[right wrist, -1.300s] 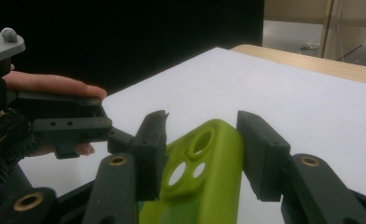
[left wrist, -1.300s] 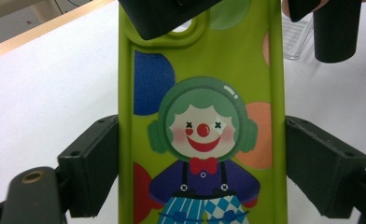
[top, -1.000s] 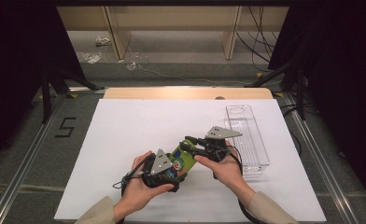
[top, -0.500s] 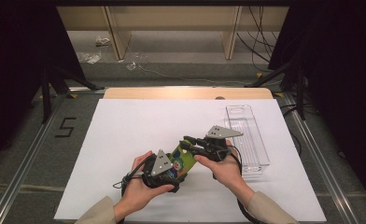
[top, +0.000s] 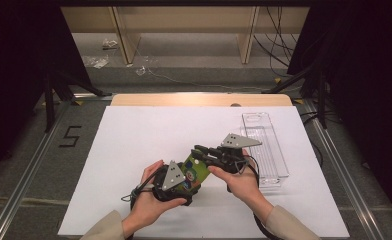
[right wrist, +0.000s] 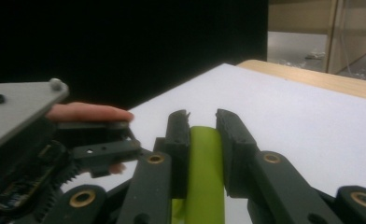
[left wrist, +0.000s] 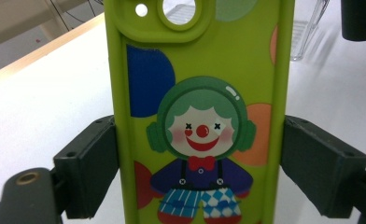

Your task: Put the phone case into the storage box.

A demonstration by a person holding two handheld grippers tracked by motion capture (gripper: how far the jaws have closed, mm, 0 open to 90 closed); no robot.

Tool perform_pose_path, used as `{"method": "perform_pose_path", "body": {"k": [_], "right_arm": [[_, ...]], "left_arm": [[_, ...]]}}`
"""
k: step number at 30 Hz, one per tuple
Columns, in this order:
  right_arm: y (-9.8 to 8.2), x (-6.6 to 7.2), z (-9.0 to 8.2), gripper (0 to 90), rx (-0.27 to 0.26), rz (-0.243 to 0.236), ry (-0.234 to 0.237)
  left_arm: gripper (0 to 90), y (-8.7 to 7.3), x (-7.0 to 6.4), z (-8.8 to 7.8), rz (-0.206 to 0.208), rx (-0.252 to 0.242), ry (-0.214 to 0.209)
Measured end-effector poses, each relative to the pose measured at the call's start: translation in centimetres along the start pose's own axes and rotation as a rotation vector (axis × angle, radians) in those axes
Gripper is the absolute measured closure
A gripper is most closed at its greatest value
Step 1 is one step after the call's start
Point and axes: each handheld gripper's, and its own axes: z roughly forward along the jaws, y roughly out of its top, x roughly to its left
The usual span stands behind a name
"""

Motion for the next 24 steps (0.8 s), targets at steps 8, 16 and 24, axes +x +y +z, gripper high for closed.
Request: {"method": "perform_pose_path", "body": {"k": [8,16,24], "right_arm": [[0.9,0.4,-0.6,77.7,-0.021,-0.042,-0.006],[1.5,0.1,-1.4,77.7,-0.013,-0.065,-0.01],[2.2,-0.2,-1.9,77.7,0.058,-0.139,0.031]], "left_arm": [[14.6,-0.1,0.5,-0.2,-0.015,-0.02,-0.007],[16.0,-0.3,0.8,-0.2,-0.024,-0.022,-0.022],[18.8,-0.5,1.0,-0.1,-0.021,-0.037,-0.052]]}}
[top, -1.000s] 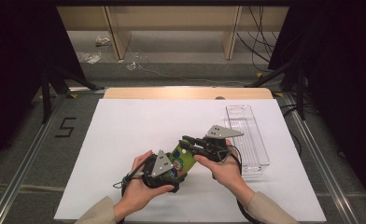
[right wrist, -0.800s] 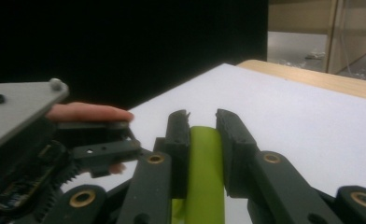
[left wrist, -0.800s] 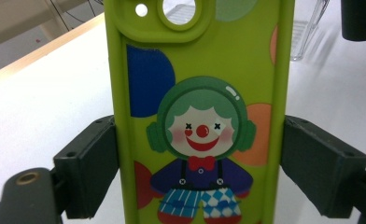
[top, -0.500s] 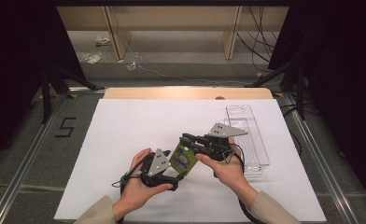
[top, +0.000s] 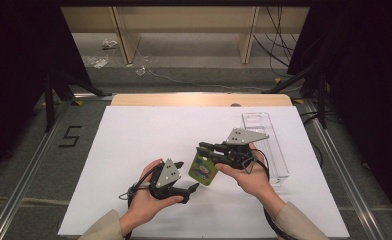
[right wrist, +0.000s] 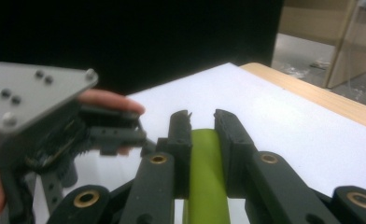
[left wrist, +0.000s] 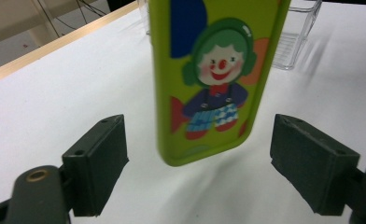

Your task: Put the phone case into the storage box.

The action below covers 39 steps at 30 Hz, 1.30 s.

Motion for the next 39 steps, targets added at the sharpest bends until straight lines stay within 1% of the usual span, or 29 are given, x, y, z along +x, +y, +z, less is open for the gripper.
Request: {"method": "perform_pose_path", "body": {"k": [2,3,4,5,7,10,13,17,26,29,33,36,38,39], "right_arm": [[0.1,-0.1,-0.2,77.7,0.01,-0.026,0.018],[0.2,-0.1,-0.2,77.7,0.029,-0.048,0.038],[0.2,-0.1,-0.3,77.7,0.039,-0.065,0.052],[0.2,-0.1,-0.3,77.6,0.042,-0.072,0.058],[0.2,-0.1,-0.3,77.7,0.055,-0.093,0.066],[0.2,0.0,-0.3,77.7,0.06,-0.101,0.078],[0.3,0.2,-0.3,77.7,0.065,-0.113,0.101],[0.6,0.5,-0.4,77.7,0.072,-0.136,0.126],[0.6,0.6,-0.4,77.6,0.079,-0.147,0.17],[0.6,0.7,-0.4,77.6,0.08,-0.151,0.184],[0.6,0.8,-0.3,77.6,0.085,-0.151,0.203],[0.6,0.9,-0.1,77.6,0.087,-0.143,0.217],[0.6,0.9,-0.1,77.6,0.083,-0.14,0.225],[0.6,1.0,-0.1,77.6,0.081,-0.139,0.229]], "left_arm": [[19.5,0.0,0.0,0.0,0.003,-0.002,-0.009],[20.5,0.0,0.0,0.0,0.007,-0.002,-0.019],[23.6,0.0,0.0,0.0,0.007,-0.004,-0.032],[25.2,0.0,-0.1,0.0,0.01,-0.005,-0.04],[25.4,0.0,-0.2,0.1,0.019,-0.003,-0.052],[25.2,-0.1,-0.1,0.3,0.032,0.005,-0.061],[25.3,-0.3,0.0,0.4,0.032,0.011,-0.075],[26.8,-0.3,0.3,0.5,0.032,0.005,-0.097],[29.9,-0.6,0.7,0.8,0.037,0.015,-0.165],[30.7,-0.8,0.9,1.0,0.026,0.019,-0.185],[35.0,-1.0,1.2,1.2,0.012,0.028,-0.227],[37.0,-1.1,1.5,1.3,0.015,0.031,-0.262],[39.5,-1.1,1.7,1.3,0.011,0.029,-0.28],[40.7,-1.1,1.8,1.3,0.016,0.032,-0.292]]}}
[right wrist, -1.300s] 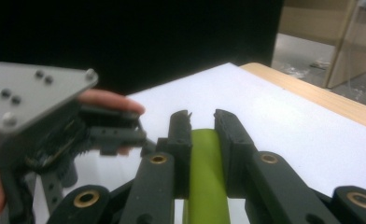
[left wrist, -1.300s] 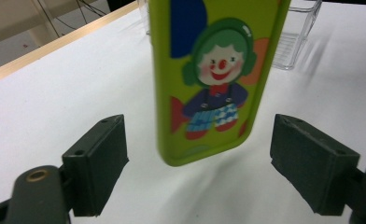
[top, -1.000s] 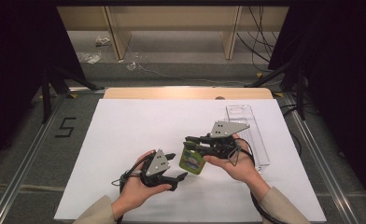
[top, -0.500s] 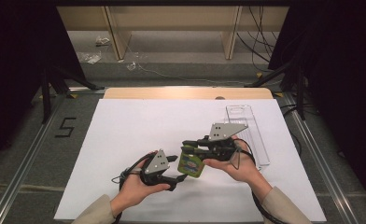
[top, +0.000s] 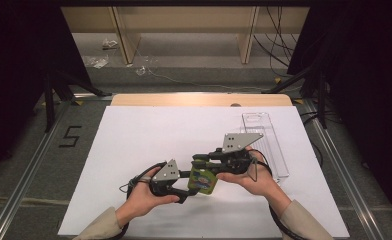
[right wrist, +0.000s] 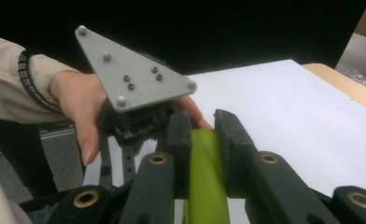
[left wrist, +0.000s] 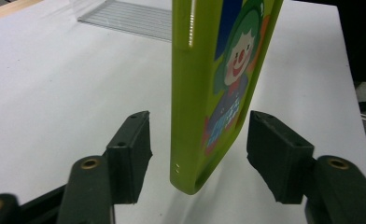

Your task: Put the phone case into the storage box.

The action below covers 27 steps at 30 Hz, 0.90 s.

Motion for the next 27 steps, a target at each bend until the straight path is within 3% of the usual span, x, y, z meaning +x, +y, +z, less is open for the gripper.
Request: {"method": "perform_pose_path", "body": {"k": [6,12,14,19,27], "right_arm": [[0.02,0.21,0.25,77.6,-0.003,0.001,0.027],[0.05,0.21,0.27,77.7,-0.019,0.016,0.042],[0.02,0.18,0.29,77.7,-0.02,0.019,0.044],[-0.03,0.06,0.24,77.6,-0.035,0.038,0.05],[-0.09,-0.02,0.21,77.6,-0.044,0.039,0.057]], "left_arm": [[47.2,-0.06,-0.03,0.13,0.005,0.001,-0.037],[61.2,-0.09,0.14,-0.09,-0.008,-0.007,-0.063],[65.6,-0.03,0.15,-0.22,0.0,0.003,-0.053],[76.4,0.17,0.35,-0.62,-0.027,0.01,-0.042],[76.8,0.32,0.18,-0.71,-0.028,0.024,-0.027]]}}
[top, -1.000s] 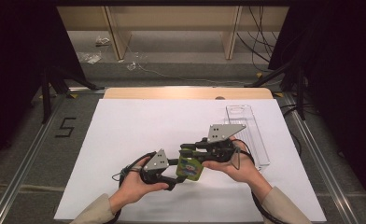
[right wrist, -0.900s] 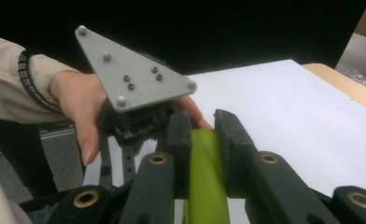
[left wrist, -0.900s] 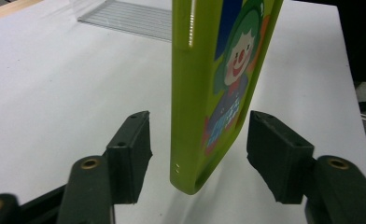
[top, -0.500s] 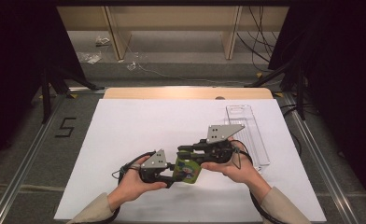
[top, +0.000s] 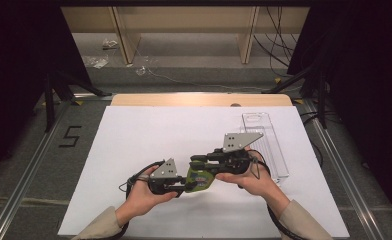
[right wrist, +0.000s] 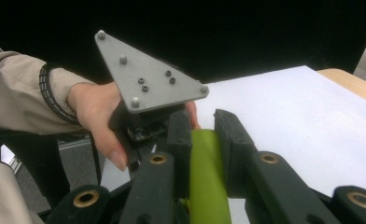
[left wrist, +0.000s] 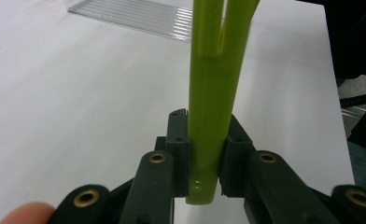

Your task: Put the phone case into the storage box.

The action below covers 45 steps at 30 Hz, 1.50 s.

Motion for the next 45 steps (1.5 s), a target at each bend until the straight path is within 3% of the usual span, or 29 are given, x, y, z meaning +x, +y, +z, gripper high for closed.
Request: {"method": "perform_pose_path", "body": {"k": [12,15,18,21,26,31,35,38,45], "right_arm": [[-0.1,-0.1,-0.1,75.1,-0.024,-0.011,-0.002],[0.0,-0.1,-0.1,69.9,-0.03,-0.026,-0.016],[-0.1,-0.3,-0.2,56.5,-0.057,-0.039,-0.052],[-0.1,-0.4,-0.4,37.1,-0.086,-0.042,-0.09],[-0.2,-0.8,-0.5,15.7,-0.15,-0.029,-0.164],[-0.6,-1.1,-0.5,15.0,-0.183,-0.011,-0.242],[-1.1,-1.3,-0.3,9.3,-0.176,-0.013,-0.297],[-1.5,-1.3,-0.1,0.6,-0.172,-0.006,-0.337],[-2.2,-1.4,0.6,0.4,-0.177,0.044,-0.413]], "left_arm": [[76.8,0.1,0.0,-0.1,0.008,-0.009,0.009],[76.9,0.1,0.1,-0.2,0.022,-0.015,0.018],[76.9,0.0,0.2,-0.3,0.018,-0.016,0.041],[76.9,-0.1,0.6,-0.6,0.002,-0.021,0.079],[76.8,-0.2,1.2,-1.0,-0.04,-0.038,0.158],[76.8,-0.3,1.7,-1.6,-0.117,-0.086,0.259],[76.7,-0.4,2.1,-2.2,-0.164,-0.113,0.326],[76.7,-0.6,2.5,-2.4,-0.186,-0.114,0.353],[76.6,-0.6,2.5,-2.4,-0.201,-0.113,0.384]]}}
